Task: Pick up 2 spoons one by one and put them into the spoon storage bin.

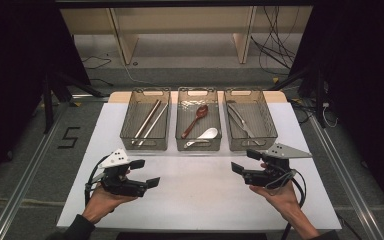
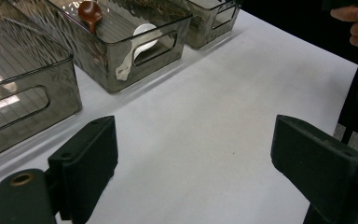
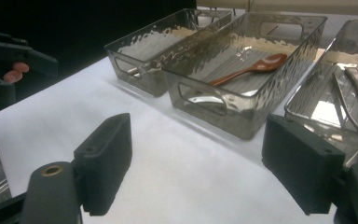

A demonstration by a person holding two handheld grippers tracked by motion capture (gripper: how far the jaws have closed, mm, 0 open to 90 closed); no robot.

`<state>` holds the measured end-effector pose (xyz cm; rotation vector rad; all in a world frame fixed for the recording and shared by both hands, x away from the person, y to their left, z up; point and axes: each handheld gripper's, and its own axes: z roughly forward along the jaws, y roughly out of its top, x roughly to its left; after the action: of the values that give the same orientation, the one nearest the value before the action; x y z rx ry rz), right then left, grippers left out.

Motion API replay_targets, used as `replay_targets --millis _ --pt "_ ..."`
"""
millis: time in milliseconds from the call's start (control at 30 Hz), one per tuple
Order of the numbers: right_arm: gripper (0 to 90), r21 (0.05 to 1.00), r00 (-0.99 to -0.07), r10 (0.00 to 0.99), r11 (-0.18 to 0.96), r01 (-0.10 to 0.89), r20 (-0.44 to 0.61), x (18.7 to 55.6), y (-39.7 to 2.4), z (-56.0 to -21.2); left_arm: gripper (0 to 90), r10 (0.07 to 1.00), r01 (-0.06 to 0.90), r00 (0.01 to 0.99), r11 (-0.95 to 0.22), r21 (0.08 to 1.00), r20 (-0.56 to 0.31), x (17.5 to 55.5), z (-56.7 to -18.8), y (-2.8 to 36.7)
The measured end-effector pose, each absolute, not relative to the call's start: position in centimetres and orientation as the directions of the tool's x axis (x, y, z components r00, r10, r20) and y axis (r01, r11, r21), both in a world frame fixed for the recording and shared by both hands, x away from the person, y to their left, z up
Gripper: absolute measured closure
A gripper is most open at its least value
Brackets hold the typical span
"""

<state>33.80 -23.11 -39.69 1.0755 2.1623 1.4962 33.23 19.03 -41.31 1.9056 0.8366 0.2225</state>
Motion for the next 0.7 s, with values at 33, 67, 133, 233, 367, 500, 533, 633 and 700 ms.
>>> replay_targets --millis 33,67,133,233,367,500,533,633,700 --pt "24.6 0.896 -0.675 0.718 0.175 0.408 0.168 33.6 -23.2 -39.8 14.2 0.637 0.454 0.743 -0.257 0.853 -0.204 33.2 -41.3 19.0" --pt "24.5 0.897 -0.675 0.719 0.172 0.407 0.168 33.5 -23.3 -39.9 14.2 0.636 0.454 0.744 -0.255 0.854 -0.206 33.2 -41.3 19.0" --pt "24.0 0.897 -0.674 0.722 0.179 0.403 0.159 33.1 -23.4 -40.0 14.2 0.634 0.451 0.745 -0.254 0.855 -0.205 33.2 -41.3 19.1" --pt "24.0 0.899 -0.667 0.731 0.182 0.398 0.147 32.7 -23.8 -40.1 14.2 0.627 0.454 0.748 -0.244 0.857 -0.219 33.1 -41.2 19.0" --pt "23.2 0.897 -0.664 0.731 0.175 0.406 0.158 32.1 -24.0 -40.2 13.9 0.624 0.45 0.75 -0.241 0.86 -0.218 33.0 -41.1 18.9" --pt "21.6 0.893 -0.667 0.729 0.187 0.409 0.153 31.7 -23.9 -40.4 13.9 0.624 0.447 0.751 -0.238 0.862 -0.217 33.0 -41.1 19.0" --pt "21.5 0.894 -0.668 0.729 0.185 0.407 0.153 31.6 -23.9 -40.4 13.9 0.624 0.446 0.751 -0.237 0.863 -0.217 33.0 -41.1 19.0" --pt "21.4 0.898 -0.667 0.728 0.176 0.404 0.157 31.6 -24.0 -40.3 13.8 0.625 0.445 0.751 -0.236 0.864 -0.215 33.0 -41.1 19.0" --pt "21.2 0.898 -0.664 0.731 0.174 0.405 0.158 31.6 -24.0 -40.3 13.7 0.624 0.445 0.751 -0.236 0.864 -0.216 33.0 -41.1 19.0"
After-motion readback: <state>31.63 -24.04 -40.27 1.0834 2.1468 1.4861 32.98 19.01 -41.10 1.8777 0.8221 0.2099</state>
